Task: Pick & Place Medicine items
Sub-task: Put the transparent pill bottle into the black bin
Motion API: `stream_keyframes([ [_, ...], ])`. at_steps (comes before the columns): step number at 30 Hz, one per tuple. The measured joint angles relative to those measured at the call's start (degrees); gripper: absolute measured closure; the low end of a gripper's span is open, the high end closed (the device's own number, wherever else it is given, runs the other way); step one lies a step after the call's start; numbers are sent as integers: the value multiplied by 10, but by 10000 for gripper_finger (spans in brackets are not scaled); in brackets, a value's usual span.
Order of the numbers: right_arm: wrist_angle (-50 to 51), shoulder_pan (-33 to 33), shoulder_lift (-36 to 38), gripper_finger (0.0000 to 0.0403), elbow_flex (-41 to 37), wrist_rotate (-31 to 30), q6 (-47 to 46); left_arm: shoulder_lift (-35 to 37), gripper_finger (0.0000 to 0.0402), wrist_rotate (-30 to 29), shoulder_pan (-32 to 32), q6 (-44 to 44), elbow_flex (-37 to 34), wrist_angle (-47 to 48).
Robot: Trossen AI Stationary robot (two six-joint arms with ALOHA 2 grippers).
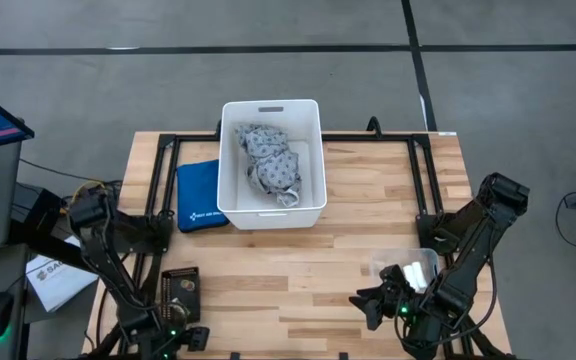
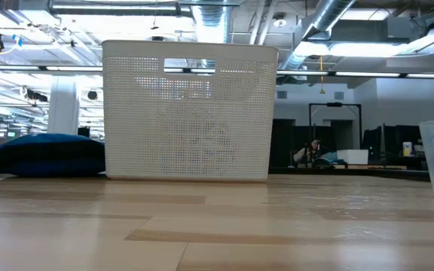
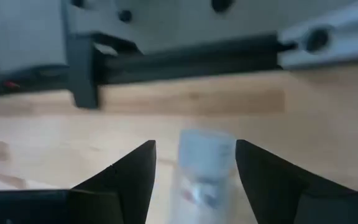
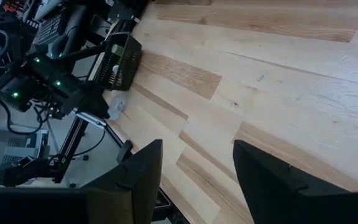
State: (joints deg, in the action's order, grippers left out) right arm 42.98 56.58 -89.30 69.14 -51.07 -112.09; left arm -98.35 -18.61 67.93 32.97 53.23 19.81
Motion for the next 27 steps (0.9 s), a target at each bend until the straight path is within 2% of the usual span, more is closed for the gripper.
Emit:
stream_keyframes([
  [10,-2,0,0,210,0,0,0,-12,192,-9,-52,8,0,-34],
  [15,-5,0,0,210,0,0,0,-12,192,10,-74,0,0,-35],
  [23,-14,0,0,210,0,0,2,1,192,10,-81,-107,13,-45],
  [27,-14,0,0,210,0,0,5,29,192,-9,-87,-242,31,-41],
])
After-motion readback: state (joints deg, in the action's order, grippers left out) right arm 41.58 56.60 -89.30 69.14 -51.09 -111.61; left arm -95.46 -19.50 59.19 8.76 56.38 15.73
